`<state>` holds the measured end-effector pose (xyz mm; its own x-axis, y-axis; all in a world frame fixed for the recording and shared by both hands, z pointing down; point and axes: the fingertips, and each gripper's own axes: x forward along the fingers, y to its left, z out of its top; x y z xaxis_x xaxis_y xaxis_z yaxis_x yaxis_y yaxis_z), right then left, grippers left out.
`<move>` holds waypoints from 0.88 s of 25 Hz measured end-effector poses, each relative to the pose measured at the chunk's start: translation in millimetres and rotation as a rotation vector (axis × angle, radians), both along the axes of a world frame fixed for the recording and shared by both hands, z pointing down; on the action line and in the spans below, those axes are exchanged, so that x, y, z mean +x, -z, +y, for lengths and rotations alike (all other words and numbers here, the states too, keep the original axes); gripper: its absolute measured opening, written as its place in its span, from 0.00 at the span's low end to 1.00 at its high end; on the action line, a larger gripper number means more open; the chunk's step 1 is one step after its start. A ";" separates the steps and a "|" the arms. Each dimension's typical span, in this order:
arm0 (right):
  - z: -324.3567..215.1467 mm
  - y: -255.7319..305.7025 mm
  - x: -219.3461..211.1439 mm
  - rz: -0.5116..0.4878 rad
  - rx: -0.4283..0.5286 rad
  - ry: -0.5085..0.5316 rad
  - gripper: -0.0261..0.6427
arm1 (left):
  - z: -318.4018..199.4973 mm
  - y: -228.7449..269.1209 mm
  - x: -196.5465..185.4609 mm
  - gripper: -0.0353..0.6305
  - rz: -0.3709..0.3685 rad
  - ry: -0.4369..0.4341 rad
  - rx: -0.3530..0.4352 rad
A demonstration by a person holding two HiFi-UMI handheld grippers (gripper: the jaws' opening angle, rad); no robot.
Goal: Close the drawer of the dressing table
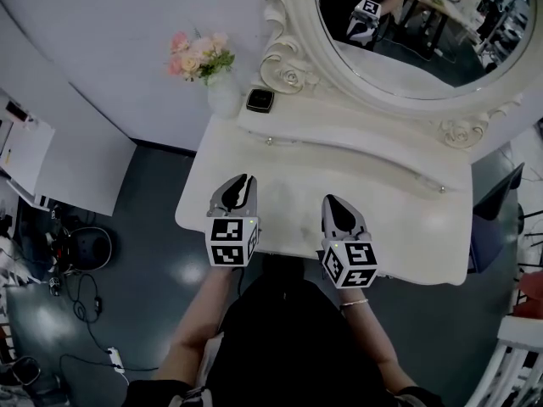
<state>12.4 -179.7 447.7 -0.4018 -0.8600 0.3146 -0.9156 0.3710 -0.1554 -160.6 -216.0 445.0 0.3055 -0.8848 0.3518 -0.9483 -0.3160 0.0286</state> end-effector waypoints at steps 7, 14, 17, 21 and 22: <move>-3.5 7.0 -3.6 -0.003 0.021 0.022 0.05 | 12.9 9.8 -8.8 0.08 0.010 0.025 0.034; -6.7 11.8 -8.1 0.001 0.037 0.044 0.05 | 22.5 14.5 -11.4 0.06 0.019 0.036 0.050; -7.0 15.3 -10.0 0.004 0.049 0.058 0.05 | 24.9 15.8 -12.5 0.06 0.030 0.045 0.053; -6.9 19.1 -9.4 0.013 0.061 0.061 0.05 | 27.0 17.6 -11.8 0.06 0.038 0.049 0.057; -7.0 19.6 -8.5 0.016 0.062 0.060 0.04 | 27.4 18.0 -10.9 0.06 0.041 0.049 0.057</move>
